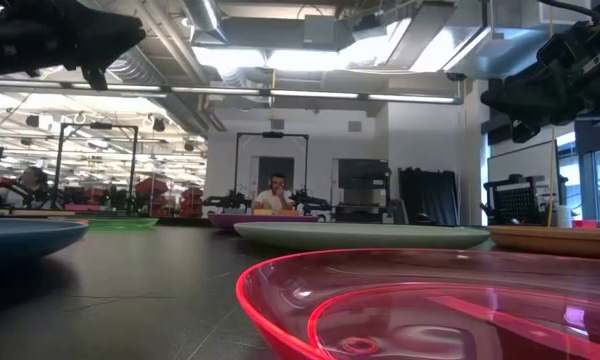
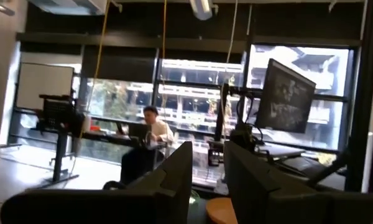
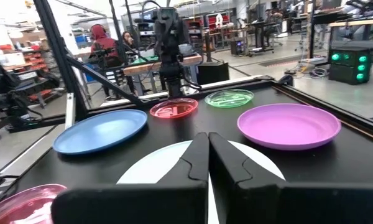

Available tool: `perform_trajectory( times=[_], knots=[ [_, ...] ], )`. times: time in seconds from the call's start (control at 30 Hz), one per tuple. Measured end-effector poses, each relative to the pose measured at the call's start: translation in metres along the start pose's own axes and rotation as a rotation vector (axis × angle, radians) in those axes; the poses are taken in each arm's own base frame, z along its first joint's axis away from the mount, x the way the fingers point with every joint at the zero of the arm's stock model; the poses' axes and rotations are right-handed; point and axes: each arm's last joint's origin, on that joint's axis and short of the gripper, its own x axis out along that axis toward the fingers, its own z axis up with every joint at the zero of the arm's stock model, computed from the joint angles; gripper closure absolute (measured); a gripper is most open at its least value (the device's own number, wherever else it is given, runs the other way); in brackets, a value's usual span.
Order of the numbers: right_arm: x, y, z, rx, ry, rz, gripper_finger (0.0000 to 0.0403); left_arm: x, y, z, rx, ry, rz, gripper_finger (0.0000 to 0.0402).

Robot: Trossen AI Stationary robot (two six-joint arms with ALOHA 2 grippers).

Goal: Stack plastic plates
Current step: Stack the big green plate on the big white plate

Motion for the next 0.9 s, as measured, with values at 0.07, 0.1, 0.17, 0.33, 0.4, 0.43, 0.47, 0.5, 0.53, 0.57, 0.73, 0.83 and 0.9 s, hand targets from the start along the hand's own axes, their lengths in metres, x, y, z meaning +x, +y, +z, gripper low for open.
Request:
perform_trajectory(
  times=[0.07, 0.1, 0.17, 0.33, 0.4, 0.43, 0.47, 0.5, 0.53, 0.57, 0.73, 0.83, 0.9],
  knots=[
    [0.0, -0.001, 0.0, -0.001, -0.003, -0.023, 0.0402, 0.0, 0.0, 0.001, 0.003, -0.005, 0.008, 0.0317],
    [0.0, -0.001, 0.001, -0.001, -0.01, -0.039, 0.0402, 0.0, 0.0, 0.0, 0.003, -0.004, 0.01, 0.0317],
    [0.0, -0.002, 0.001, 0.0, -0.02, -0.057, 0.0402, 0.0, 0.001, 0.0, 0.003, -0.006, 0.018, 0.0317],
    [0.0, -0.001, 0.002, 0.022, -0.027, -0.056, 0.0402, 0.005, 0.001, 0.002, 0.001, -0.03, 0.01, 0.0317],
    [0.0, -0.001, 0.002, 0.03, -0.033, -0.055, 0.0402, 0.008, 0.0, 0.001, 0.003, -0.029, -0.008, 0.0317],
    [0.0, -0.001, 0.003, 0.031, -0.041, -0.053, 0.0402, 0.01, -0.001, 0.001, 0.001, -0.027, -0.014, 0.0317],
    [0.0, -0.001, 0.004, 0.031, -0.048, -0.053, 0.0402, 0.012, -0.002, 0.0, -0.001, -0.023, -0.02, 0.0317],
    [0.001, -0.001, 0.004, 0.03, -0.05, -0.053, 0.0402, 0.014, -0.003, -0.002, -0.002, -0.019, -0.026, 0.0317],
    [0.002, -0.001, 0.004, 0.029, -0.044, -0.054, 0.0402, 0.016, -0.003, -0.002, -0.002, -0.018, -0.033, 0.0317],
    [0.003, -0.001, 0.004, 0.028, -0.042, -0.054, 0.0402, 0.018, -0.004, -0.003, -0.003, -0.015, -0.037, 0.0317],
    [0.012, -0.001, 0.007, 0.007, -0.052, -0.051, 0.0402, 0.028, -0.007, -0.013, -0.052, 0.025, -0.039, 0.0317],
    [0.019, 0.0, 0.011, -0.004, -0.002, -0.048, 0.0402, 0.036, -0.012, -0.018, -0.064, 0.093, -0.049, 0.0317],
    [0.025, 0.001, 0.017, -0.007, 0.034, -0.026, 0.0402, 0.044, -0.018, -0.018, -0.079, 0.129, -0.076, 0.0317]
  ],
)
